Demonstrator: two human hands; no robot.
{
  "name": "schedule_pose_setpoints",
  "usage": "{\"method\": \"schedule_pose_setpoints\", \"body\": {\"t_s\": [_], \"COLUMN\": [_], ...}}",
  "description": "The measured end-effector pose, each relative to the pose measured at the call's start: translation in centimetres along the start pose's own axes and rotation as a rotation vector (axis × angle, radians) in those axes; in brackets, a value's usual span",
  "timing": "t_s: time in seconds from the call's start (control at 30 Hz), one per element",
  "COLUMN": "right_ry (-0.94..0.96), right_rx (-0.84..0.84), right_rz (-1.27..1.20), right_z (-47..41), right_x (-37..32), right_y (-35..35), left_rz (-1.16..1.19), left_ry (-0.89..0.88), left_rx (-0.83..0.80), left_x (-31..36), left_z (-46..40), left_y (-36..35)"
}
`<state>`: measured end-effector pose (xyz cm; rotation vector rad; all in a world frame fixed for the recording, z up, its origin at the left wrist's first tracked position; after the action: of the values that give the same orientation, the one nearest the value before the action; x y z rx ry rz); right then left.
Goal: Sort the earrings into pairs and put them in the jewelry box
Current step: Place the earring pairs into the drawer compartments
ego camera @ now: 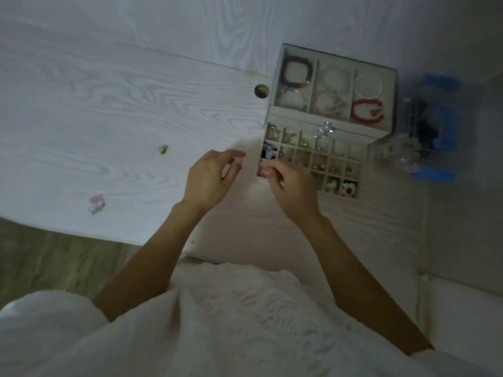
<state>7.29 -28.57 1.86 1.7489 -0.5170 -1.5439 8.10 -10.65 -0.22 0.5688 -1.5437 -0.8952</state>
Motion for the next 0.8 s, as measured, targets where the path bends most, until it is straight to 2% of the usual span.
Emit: {"method": "schedule_pose_setpoints", "body": {"t_s": [0.17, 0.27, 0.43, 0.53, 0.63, 0.73, 0.8], "right_ry": [0.069, 0.105, 0.107, 0.088, 0.108, 0.125, 0.126], "right_rx": [-0.298, -0.401, -0.409, -0.377, -0.333, -0.298, -0.287], "right_rz": [-0.002, 0.038, 0.170, 0.252, 0.254, 0.247, 0.230], "right_z": [-3.9, -7.3, -11.1, -11.8, -11.7, -10.8, -10.2], "right_x": [-4.3, -6.9, -9.8, -10.4, -10.3, -10.4, -10.4], "right_y": [-6.7, -11.0, -16.1, -17.6, -18.0, -18.3, -18.3], "left_rz": [0.063, 0.008, -0.158, -0.080, 0.006, 0.163, 0.197], "left_ry": [0.342, 0.467, 0.573, 0.690, 0.761, 0.750, 0.668], "left_rx": [0.082, 0.218, 0.233, 0.255, 0.156, 0.135, 0.112], "left_x": [-7.0, -10.2, -14.9, -16.9, -18.1, -18.4, -18.2], "left_z": [7.0, 11.3, 16.2, 17.0, 16.1, 15.3, 14.8], "left_y": [3.5, 5.6, 6.5, 7.2, 8.0, 9.1, 9.6]}}
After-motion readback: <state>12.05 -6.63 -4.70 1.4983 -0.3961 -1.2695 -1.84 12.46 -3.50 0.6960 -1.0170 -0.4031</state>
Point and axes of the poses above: each hand's wrist, its own z-axis away from the middle knuckle, its own y-axis out of the back of the hand, x = y × z, the point moved 1 cm from there along -z, towards the middle knuckle, and after that the axes turned 7 degrees about -x, right-handed, at the moved point
